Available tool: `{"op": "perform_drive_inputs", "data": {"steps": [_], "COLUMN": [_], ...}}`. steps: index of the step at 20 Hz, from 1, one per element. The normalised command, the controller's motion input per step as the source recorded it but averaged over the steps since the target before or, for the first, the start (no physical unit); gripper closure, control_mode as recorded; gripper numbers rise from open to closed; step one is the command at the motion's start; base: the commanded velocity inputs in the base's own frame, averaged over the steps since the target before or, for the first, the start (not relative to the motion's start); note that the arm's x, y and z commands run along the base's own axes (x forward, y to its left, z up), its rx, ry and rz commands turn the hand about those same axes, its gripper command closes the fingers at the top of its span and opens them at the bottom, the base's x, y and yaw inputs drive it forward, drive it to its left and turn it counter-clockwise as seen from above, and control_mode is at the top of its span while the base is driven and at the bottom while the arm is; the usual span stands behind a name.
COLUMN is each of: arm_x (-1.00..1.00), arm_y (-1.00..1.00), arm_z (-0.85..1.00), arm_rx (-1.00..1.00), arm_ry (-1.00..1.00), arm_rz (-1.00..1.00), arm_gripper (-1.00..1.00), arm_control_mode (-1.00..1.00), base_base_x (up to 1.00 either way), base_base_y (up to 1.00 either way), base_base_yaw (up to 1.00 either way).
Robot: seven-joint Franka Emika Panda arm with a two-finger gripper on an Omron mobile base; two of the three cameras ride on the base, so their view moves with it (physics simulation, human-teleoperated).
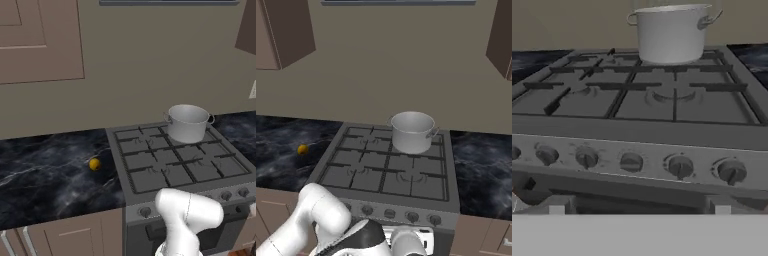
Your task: Turn on the burner for the pot on the stove. Wait thirty seconds for the pot to heat up. Then add the lemon to the pot.
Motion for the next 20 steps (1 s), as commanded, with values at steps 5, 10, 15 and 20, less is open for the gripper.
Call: {"op": "perform_drive_inputs", "data": {"steps": [5,10,15,20], "arm_x": [-0.03,0.04,0.16,0.17], "arm_y": [0.02,0.05,-0.04,-0.17], "arm_z": [-0.78,-0.21,-0.09,0.0], "arm_rx": [-0.15,-0.01,0.07,0.35], "arm_ry": [-0.5,-0.45,-0.09,0.0], "arm_rz": [0.18,0.01,-0.01,-0.08], "arm_gripper": [-1.0,-1.0,-1.0,-1.0], "arm_control_mode": [-1.0,-1.0,-1.0,-1.0], "base_base_x": [0.0,0.0,0.0,0.0], "base_base_y": [0.0,0.0,0.0,0.0], "base_base_yaw": [0.0,0.0,0.0,0.0]}}
